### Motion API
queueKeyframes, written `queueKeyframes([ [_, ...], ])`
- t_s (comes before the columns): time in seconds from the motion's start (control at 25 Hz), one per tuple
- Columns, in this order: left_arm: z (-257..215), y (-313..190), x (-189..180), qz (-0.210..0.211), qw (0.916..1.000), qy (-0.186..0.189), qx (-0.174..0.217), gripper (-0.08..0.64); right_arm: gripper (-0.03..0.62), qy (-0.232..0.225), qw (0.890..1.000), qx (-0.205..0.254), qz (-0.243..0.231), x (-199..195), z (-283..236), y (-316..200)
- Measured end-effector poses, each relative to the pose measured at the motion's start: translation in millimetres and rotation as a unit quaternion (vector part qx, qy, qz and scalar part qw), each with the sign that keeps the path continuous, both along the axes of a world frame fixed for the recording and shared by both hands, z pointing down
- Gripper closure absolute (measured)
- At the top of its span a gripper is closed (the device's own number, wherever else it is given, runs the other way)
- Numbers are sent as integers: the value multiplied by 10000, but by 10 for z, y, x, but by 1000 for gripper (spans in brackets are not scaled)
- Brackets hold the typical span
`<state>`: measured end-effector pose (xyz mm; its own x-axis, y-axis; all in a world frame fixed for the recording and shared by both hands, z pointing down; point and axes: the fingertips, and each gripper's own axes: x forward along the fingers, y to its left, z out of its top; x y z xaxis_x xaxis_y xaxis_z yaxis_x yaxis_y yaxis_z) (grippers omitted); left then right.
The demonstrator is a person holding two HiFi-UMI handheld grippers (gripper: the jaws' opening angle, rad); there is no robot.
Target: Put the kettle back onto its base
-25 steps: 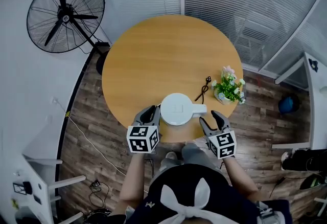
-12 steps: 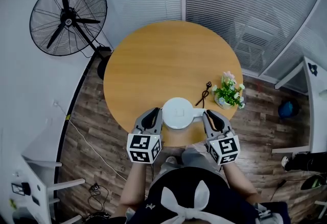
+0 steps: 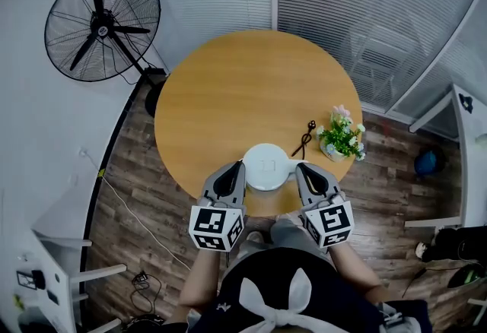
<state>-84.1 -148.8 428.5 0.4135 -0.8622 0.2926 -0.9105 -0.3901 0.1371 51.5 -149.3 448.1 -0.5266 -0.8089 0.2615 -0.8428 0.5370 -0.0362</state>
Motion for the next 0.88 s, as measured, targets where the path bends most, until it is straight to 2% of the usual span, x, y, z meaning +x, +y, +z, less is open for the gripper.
queueKeyframes([
  [0.88, 60, 69, 127, 133, 9998, 66, -107, 535, 571, -88, 9995, -213, -214, -153, 49, 55],
])
